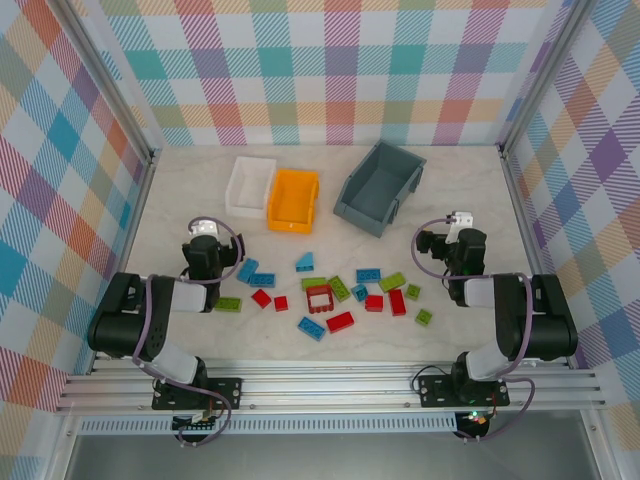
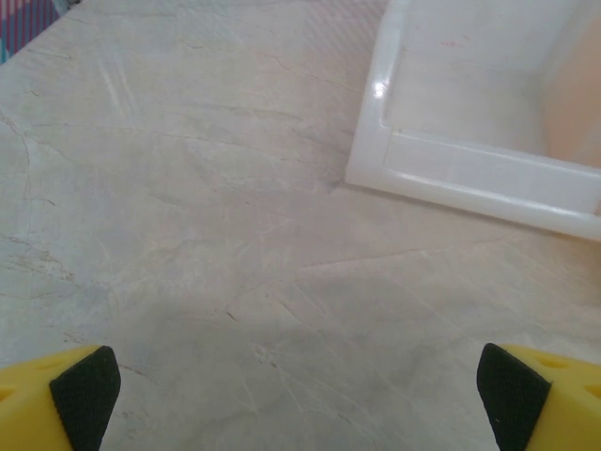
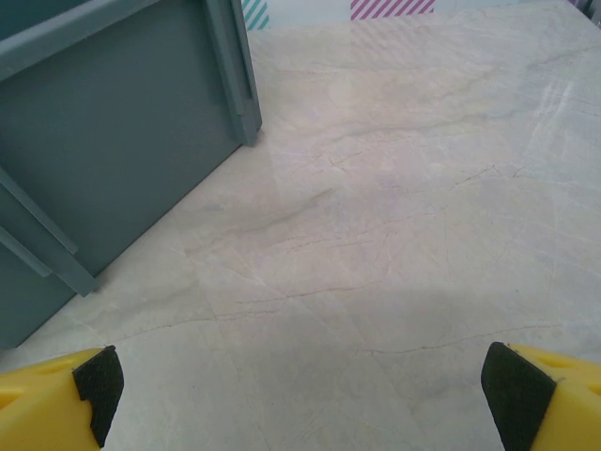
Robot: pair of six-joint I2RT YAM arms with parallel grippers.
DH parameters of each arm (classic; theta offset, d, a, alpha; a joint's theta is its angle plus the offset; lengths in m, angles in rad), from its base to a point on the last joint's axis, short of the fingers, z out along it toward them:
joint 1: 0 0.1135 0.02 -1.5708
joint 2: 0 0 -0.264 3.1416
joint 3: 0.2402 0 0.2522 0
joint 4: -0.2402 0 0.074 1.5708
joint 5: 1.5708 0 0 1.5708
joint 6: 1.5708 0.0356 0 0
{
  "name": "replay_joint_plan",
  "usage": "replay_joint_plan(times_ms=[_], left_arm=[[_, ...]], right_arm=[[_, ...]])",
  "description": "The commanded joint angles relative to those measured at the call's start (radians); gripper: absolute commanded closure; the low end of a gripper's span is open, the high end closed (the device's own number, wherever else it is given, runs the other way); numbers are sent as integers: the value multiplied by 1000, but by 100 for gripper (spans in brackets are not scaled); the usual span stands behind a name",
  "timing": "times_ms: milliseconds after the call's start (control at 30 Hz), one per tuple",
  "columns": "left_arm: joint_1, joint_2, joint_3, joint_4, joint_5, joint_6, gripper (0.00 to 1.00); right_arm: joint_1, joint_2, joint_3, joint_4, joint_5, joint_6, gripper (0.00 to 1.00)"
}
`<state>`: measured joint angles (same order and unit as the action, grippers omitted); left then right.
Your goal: Sort the legos into containers by color
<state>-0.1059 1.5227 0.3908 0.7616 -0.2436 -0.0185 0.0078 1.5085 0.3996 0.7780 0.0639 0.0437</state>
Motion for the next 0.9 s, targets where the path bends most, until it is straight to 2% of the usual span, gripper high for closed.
replay_joint_plan(times_ms=[0,100,167,200,267,300,333,367,400,433,500,633,867], left_arm=[[5,-221,88,-272,-11,-14,0],[-57,-467,136,-444,-85,-29,0],[-112,-600,211,-550,-149,-61,0],[-119,-631,274,-661,-160,-135,0],[-118,-637,439,-963,-156,-390,0],[-114,-615,473,-986,-108,-453,0],[-78,-567,505,-963,31,-446,0],[-48,-500,563,-986,129,-467,0],[-34,-407,657,-1084,166,-484,0],[-32,-310,758,-1183,173,-487,0],[-33,-149,894,-1274,238,-452,3],[-32,68,1039,-1318,298,-404,6],[-31,320,1203,-1353,367,-334,10]], right_arm=[[3,-128,97,-256,53,20,0],[10,-355,195,-489,67,67,0],[11,-480,312,-674,66,217,0],[10,-495,385,-809,73,327,0],[10,-464,537,-1048,43,528,0],[5,-421,577,-1047,-65,534,0],[7,-357,648,-1088,-174,504,0],[12,-275,744,-1186,-210,506,5],[26,-178,855,-1305,-214,514,13],[49,-100,936,-1374,-209,507,19],[88,14,1026,-1449,-177,499,25],[130,213,1170,-1538,-168,500,29],[165,418,1318,-1586,-141,495,35]])
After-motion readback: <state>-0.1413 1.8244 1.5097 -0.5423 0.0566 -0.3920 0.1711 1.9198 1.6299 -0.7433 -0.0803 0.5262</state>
